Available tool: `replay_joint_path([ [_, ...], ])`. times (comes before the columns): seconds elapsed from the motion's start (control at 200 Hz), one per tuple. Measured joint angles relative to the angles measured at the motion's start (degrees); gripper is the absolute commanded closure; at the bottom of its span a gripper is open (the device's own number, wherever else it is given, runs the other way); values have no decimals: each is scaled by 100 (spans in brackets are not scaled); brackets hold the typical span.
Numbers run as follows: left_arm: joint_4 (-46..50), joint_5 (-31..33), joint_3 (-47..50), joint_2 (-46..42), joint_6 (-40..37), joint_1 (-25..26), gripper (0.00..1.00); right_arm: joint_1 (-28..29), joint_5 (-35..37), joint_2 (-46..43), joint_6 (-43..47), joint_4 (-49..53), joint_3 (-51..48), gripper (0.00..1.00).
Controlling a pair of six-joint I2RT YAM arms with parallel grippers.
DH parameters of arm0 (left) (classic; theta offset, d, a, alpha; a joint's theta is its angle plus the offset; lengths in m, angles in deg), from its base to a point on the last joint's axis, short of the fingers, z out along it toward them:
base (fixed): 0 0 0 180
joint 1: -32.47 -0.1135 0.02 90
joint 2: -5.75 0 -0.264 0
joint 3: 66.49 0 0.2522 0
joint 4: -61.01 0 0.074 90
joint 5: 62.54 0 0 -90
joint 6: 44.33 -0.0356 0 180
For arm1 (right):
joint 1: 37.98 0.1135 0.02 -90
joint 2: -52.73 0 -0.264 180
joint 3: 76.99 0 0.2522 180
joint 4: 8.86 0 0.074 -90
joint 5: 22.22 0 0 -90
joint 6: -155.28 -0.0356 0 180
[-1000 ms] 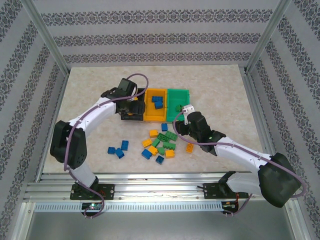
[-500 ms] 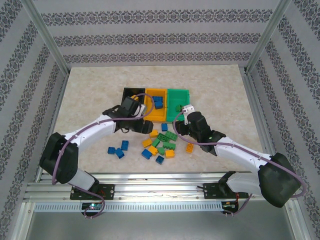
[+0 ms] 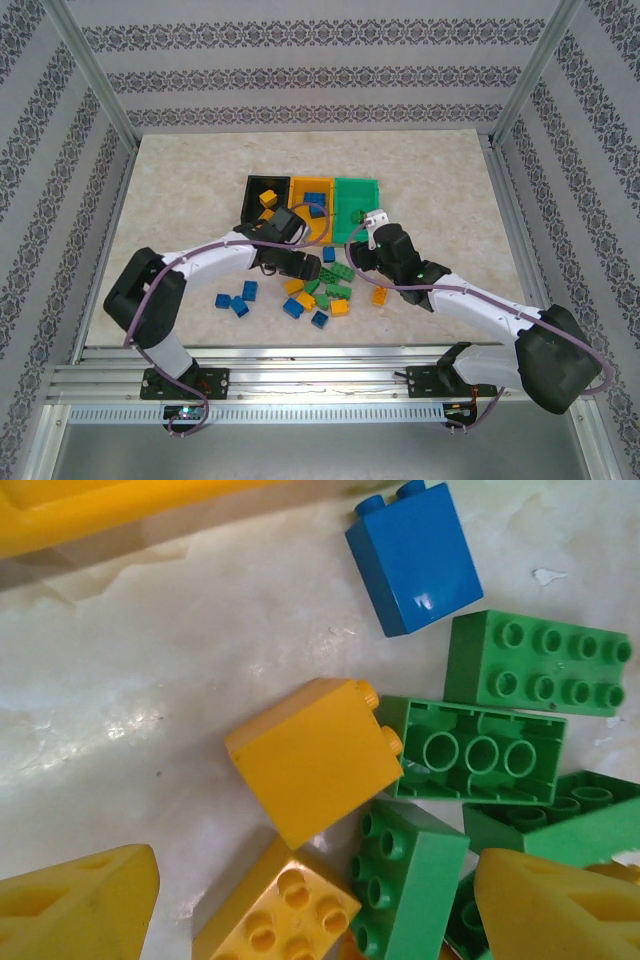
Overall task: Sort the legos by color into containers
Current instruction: Pick up the lego from the center of the table, then place the lego in the container.
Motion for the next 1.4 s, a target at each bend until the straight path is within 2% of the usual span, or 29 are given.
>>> replay_joint_path([
  [0.575, 260, 455, -763, 837, 542, 52, 24, 11, 2, -2, 2, 0, 0, 35],
  [0.809, 409, 509, -984, 1095, 564, 63, 35, 48, 4, -2, 2, 0, 0, 35],
  [0.849, 420, 511, -986, 1108, 566, 74, 40, 46, 2, -2, 4, 0, 0, 35],
  [0.914, 446, 509, -986, 1115, 564, 94, 48, 46, 4, -2, 2, 0, 0, 35],
  [1.029, 455, 553, -986, 1113, 562, 116, 51, 46, 4, -2, 4, 0, 0, 35],
  [1.244, 472, 756, -955, 957, 538, 109, 54, 46, 4, -2, 4, 2, 0, 35],
  [1.399, 481, 927, -721, 358, 498, 13, 54, 46, 4, -2, 9, 2, 0, 35],
])
